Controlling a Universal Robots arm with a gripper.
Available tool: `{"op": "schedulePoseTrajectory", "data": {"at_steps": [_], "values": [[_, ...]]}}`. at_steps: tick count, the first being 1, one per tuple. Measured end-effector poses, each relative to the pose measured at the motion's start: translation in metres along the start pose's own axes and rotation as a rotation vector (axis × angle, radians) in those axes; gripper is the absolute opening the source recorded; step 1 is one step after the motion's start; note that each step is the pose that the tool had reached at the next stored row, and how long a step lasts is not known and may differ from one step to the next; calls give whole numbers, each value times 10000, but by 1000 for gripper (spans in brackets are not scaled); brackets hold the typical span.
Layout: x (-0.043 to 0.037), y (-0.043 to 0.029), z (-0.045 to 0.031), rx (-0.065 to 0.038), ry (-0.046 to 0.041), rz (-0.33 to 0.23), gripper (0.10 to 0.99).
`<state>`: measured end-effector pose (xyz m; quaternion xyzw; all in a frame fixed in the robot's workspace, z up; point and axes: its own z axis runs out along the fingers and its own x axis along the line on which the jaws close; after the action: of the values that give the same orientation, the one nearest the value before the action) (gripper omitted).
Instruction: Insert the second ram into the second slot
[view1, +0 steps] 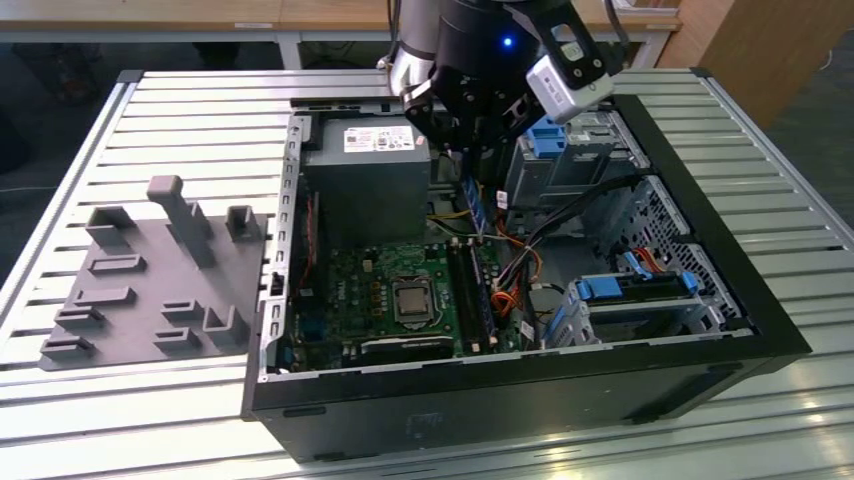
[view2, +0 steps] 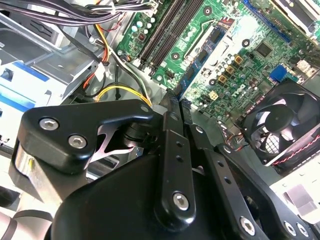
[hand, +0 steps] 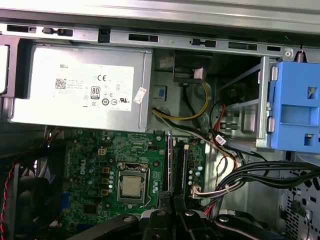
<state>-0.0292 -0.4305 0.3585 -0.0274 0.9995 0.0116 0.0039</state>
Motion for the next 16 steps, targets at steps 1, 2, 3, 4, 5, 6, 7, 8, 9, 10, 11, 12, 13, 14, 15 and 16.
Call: {"op": "schedulePoseTrajectory", "data": {"at_steps": [1, 2, 3, 4, 5, 6, 7, 8, 9, 10, 11, 12, 13, 14, 15, 16], "values": [[0, -2, 3, -1, 0, 1, 133], [1, -3, 7, -1, 0, 2, 133], [1, -5, 10, -2, -1, 2, 133], [0, -7, 17, -3, -1, 2, 133], [1, -8, 24, -2, -1, 3, 133], [1, -9, 34, -1, 0, 3, 133], [1, -9, 45, -1, 0, 3, 133], [1, -9, 52, -2, 0, 3, 133], [1, -10, 58, -1, 0, 3, 133], [1, -11, 65, -1, 0, 3, 133], [1, -12, 71, -1, 0, 3, 133], [1, -14, 77, -2, 0, 3, 133], [1, -16, 83, -2, 1, 3, 133], [2, -19, 90, -2, 3, 3, 133], [2, -21, 96, -1, 5, 3, 133], [2, -23, 101, -2, 7, 4, 133]]}}
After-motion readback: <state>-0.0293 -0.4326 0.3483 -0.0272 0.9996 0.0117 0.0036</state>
